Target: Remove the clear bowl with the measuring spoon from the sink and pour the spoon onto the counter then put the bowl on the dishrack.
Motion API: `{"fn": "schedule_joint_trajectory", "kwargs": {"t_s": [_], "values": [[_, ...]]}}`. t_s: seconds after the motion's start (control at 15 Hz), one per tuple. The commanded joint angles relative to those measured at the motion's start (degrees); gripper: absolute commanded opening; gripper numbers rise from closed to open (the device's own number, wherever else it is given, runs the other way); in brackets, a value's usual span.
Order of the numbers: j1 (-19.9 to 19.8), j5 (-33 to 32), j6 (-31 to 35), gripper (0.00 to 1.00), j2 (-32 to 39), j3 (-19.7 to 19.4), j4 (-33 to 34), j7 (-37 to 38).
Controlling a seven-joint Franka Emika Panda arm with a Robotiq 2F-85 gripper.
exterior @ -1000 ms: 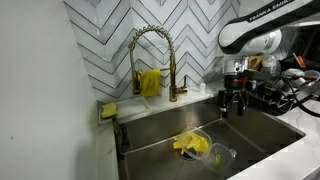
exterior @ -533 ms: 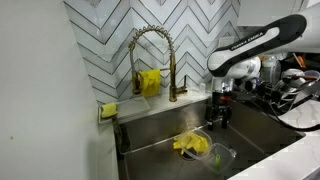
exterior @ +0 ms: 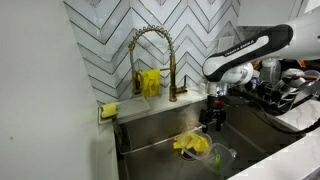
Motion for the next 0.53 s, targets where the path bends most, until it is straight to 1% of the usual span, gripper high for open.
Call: {"fn": "schedule_joint_trajectory", "kwargs": {"t_s": [0.0,0.27,0.47], "values": [[0.0,0.0,-0.2,1.0,0.1,0.0,0.3,0.1],[0.0,0.0,-0.2,1.0,0.1,0.0,0.3,0.1],[1.1,-2.1,2.7,1.0,-1.2,-1.8,-3.2,6.2]]}}
